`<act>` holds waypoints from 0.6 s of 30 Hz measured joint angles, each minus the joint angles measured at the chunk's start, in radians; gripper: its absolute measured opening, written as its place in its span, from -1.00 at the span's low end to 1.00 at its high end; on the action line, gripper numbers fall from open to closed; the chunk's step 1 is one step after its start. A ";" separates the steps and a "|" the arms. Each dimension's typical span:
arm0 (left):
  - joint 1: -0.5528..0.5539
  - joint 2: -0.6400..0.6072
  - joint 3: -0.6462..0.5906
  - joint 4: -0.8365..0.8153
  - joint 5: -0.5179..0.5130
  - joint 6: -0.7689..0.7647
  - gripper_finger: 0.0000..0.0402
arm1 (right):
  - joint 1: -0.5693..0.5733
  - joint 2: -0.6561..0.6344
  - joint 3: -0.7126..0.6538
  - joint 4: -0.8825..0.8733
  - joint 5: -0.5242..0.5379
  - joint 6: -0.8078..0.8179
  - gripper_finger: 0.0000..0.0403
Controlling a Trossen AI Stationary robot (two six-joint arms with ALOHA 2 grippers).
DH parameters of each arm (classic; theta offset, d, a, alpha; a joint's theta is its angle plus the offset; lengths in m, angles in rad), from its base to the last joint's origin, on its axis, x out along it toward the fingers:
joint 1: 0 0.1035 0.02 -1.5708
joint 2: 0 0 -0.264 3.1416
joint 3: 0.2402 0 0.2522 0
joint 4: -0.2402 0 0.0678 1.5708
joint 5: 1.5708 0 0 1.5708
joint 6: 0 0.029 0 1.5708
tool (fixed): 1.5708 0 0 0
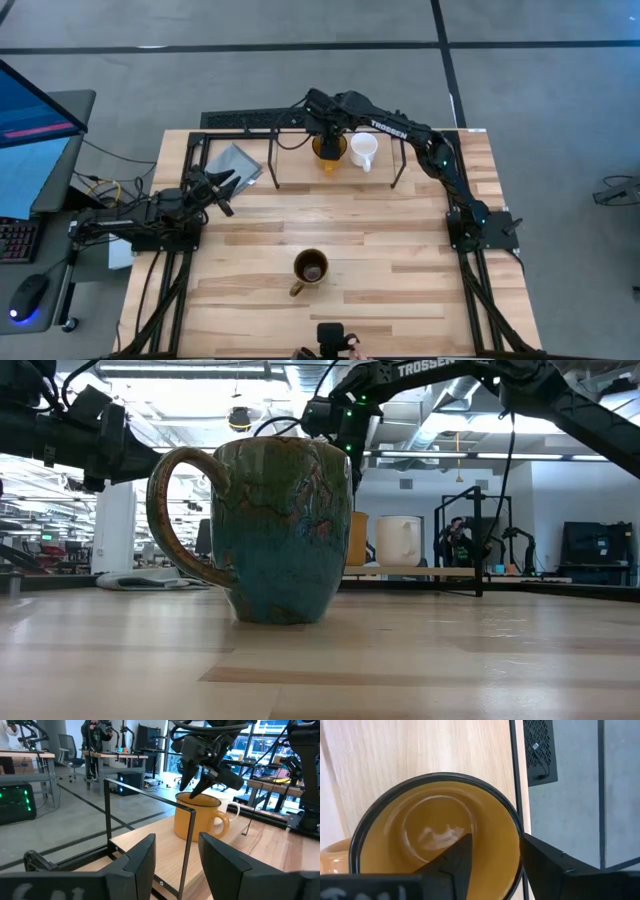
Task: Stack small to large cups/mugs on shelf
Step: Put the yellow mug on the shelf, then put the brown mug on the shelf
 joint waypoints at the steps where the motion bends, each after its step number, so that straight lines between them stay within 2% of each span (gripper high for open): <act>1: 0.000 0.000 0.000 0.000 0.000 0.000 -0.31 | 0.000 0.000 0.000 0.000 0.000 0.000 -0.07; 10: 0.000 0.000 0.000 0.000 0.000 0.000 -0.31 | 0.000 0.000 0.000 0.000 0.005 0.000 -0.12; 18: 0.000 0.000 0.000 0.000 0.000 0.000 -0.31 | 0.013 -0.007 0.023 0.003 0.082 0.001 -0.13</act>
